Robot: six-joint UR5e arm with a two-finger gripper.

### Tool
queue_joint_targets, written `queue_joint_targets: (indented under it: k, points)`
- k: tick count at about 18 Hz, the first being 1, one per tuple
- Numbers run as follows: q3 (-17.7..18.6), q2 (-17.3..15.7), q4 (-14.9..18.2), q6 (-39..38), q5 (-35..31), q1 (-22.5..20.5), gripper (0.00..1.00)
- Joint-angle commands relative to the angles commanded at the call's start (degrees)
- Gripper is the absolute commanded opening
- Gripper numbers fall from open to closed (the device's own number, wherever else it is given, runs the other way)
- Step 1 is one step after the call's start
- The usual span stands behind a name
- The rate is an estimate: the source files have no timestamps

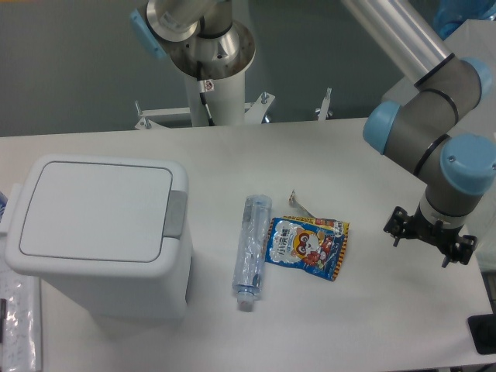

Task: Open the trash can
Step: 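Move the gripper from beside the snack wrapper toward the trash can lid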

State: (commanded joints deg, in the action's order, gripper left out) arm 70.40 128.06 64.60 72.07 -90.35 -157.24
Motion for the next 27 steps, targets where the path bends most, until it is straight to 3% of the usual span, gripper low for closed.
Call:
queue_joint_targets:
  k: [7,11,13,18,23,25,27]
  points:
    - [1.05,-0.18,0.00,-0.17,0.17,0.26,1.00]
    - [6.23,-2.89,-0.79,-0.35,1.40,-0.17,1.00]
    - [6.76,-4.65,-0.53,-2.80,2.28,0.00,1.00]
    - [8.70,-5.18,-0.62,-6.76,3.07,0.79,1.00]
    - [10.37,-10.27,-0.09,-7.29,14.83,2.11,1.00]
    - [10.81,-13.35,0.00,-11.75,19.23,2.98,1.00]
    - [10.72,-14.15,-0.17,-16.50,20.13,5.17,1.00]
